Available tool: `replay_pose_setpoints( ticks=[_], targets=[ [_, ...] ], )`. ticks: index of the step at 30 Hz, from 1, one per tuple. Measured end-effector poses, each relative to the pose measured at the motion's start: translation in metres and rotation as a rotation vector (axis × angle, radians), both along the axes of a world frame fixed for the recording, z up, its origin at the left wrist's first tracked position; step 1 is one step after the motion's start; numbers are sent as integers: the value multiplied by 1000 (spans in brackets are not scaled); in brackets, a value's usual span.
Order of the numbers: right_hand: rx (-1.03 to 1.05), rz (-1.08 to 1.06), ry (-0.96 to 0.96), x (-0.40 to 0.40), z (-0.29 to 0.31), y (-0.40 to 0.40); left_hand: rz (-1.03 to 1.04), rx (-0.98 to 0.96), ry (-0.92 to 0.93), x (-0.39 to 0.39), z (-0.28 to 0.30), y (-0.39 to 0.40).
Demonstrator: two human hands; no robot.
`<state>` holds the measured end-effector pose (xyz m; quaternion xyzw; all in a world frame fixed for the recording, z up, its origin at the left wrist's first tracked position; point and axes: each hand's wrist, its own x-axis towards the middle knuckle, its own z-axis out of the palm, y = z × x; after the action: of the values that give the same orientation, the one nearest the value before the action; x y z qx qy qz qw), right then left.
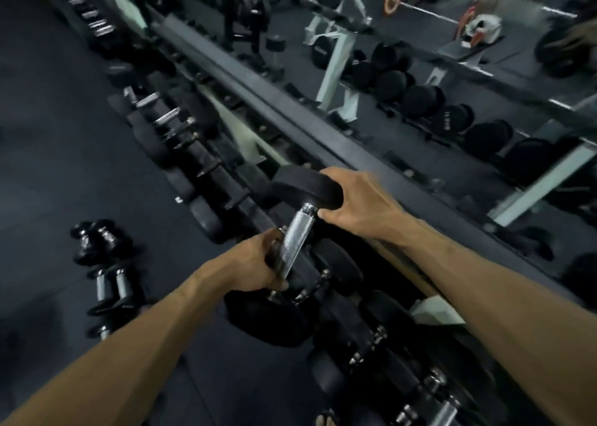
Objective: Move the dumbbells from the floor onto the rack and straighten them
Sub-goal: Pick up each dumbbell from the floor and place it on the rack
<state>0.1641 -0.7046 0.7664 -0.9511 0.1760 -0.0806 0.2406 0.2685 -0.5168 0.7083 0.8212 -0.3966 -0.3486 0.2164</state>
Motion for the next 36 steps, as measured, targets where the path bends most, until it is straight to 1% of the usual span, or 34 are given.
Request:
replay_pose_setpoints(
  ticks=[4,10,14,18,21,24,29,32,36],
  targets=[
    [-20,-112,31,-68,15,-67,-112,-8,7,-45,6,-87],
    [6,-319,107,-166,26,-154,-299,-20,19,-118,6,-204],
    [24,-419,135,-213,18,-201,-407,20,60,-154,-1,-266],
    [30,-503,140,-240,-5,-237,-465,82,56,-170,-13,-316],
    [38,-521,127,-237,-22,-254,-449,133,95,-171,-25,-335],
    [60,-497,166,-221,-20,-265,-406,141,158,-160,-27,-337],
    [95,-494,190,-217,-20,-269,-451,134,182,-151,-26,-335],
    [110,-491,189,-223,-20,-267,-460,107,181,-155,-30,-334],
    [107,-499,186,-227,-17,-264,-446,99,133,-159,-29,-333]
  ],
)
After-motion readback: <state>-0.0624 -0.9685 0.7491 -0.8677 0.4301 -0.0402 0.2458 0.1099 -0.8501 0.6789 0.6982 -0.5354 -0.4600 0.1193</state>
